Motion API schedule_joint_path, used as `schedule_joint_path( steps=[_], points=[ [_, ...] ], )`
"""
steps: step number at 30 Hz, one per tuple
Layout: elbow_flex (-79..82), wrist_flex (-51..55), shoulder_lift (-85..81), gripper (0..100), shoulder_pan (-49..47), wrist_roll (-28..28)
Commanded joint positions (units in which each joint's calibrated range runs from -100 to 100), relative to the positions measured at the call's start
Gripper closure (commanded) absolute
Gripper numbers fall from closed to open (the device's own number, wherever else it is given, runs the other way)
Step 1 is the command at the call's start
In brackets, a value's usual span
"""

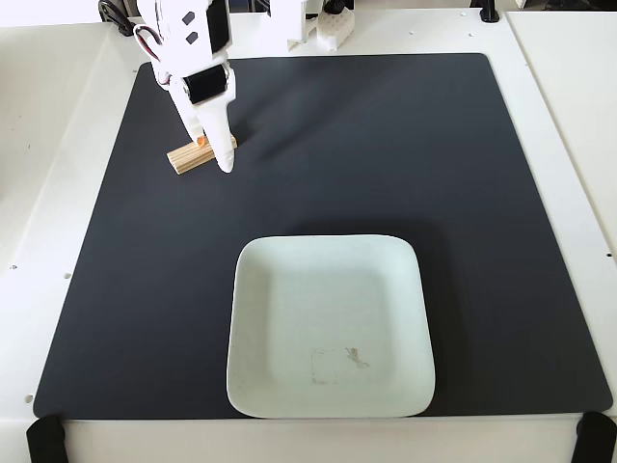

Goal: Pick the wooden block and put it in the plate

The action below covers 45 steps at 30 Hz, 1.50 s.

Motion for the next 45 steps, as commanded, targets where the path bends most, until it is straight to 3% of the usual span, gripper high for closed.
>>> schedule_joint_path(
  steps=[1,6,15,26,38,45],
  points=[
    [0.49,0.45,-0.67,74,1.10,0.18],
    [-0.59,1.34,-1.18,74,0.76,0.18],
    [-9.23,16.45,-8.55,74,-3.72,-0.30],
    [-7.07,16.18,-8.89,73,-0.70,0.13],
    [-7.16,2.57,1.45,73,2.55,1.52],
    [-7.16,2.40,4.33,73,2.33,1.57]
  ],
)
